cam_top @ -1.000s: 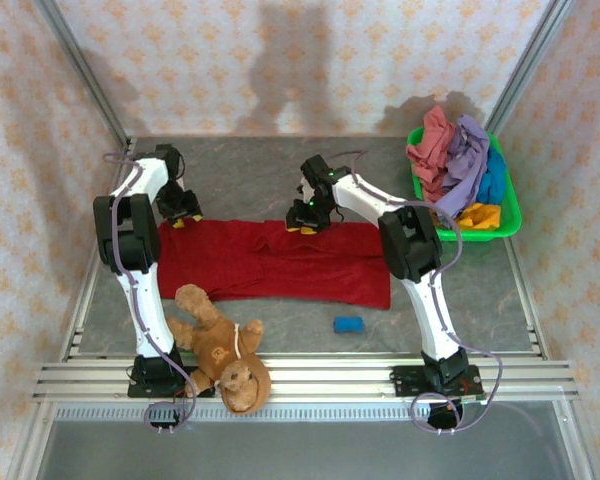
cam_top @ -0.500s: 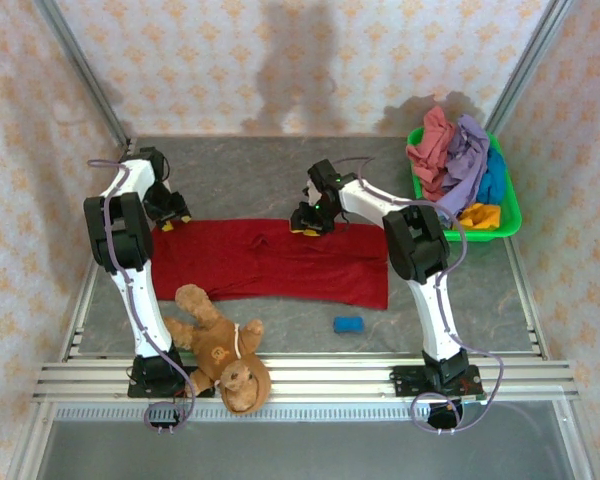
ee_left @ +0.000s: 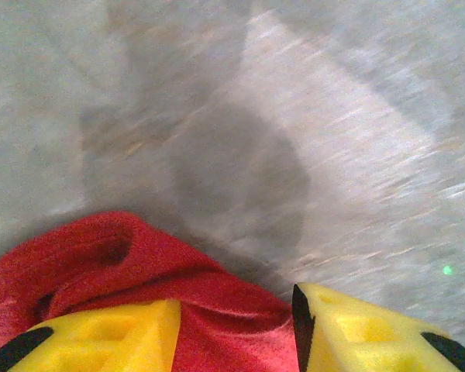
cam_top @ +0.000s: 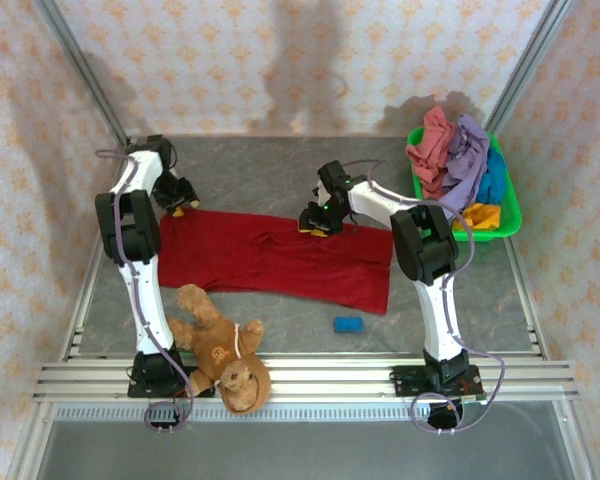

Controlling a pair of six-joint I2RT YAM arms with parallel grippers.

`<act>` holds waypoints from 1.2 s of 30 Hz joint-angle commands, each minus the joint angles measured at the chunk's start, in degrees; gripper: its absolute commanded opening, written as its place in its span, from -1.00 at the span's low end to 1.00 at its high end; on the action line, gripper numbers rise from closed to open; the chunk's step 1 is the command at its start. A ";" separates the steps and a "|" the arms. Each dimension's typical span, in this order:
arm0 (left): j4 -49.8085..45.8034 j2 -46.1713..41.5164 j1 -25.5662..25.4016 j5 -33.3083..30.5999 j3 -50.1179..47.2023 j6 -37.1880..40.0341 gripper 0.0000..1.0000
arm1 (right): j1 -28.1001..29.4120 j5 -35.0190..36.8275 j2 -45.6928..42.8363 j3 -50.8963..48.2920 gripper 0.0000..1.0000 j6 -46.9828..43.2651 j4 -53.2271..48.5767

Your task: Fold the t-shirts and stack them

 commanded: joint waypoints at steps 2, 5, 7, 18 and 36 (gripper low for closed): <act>-4.68 7.69 -4.07 1.54 14.70 -3.52 -0.09 | -1.71 10.46 2.01 2.25 -0.19 -1.93 -10.68; -4.51 12.11 -4.98 1.13 22.25 -7.84 -0.10 | -2.99 12.20 1.28 4.07 -0.17 -0.52 -12.80; -2.21 13.48 -5.14 3.91 24.86 -12.05 -0.10 | -3.75 11.86 -0.11 4.14 -0.15 -0.15 -12.51; 5.17 -3.33 -8.00 7.43 14.09 -13.60 -0.04 | -4.13 11.18 -9.93 1.68 -0.08 -3.57 -17.03; 17.12 -17.73 -14.33 6.40 -24.99 -13.36 0.00 | -1.67 8.01 -17.91 -7.97 -0.07 -1.10 -15.99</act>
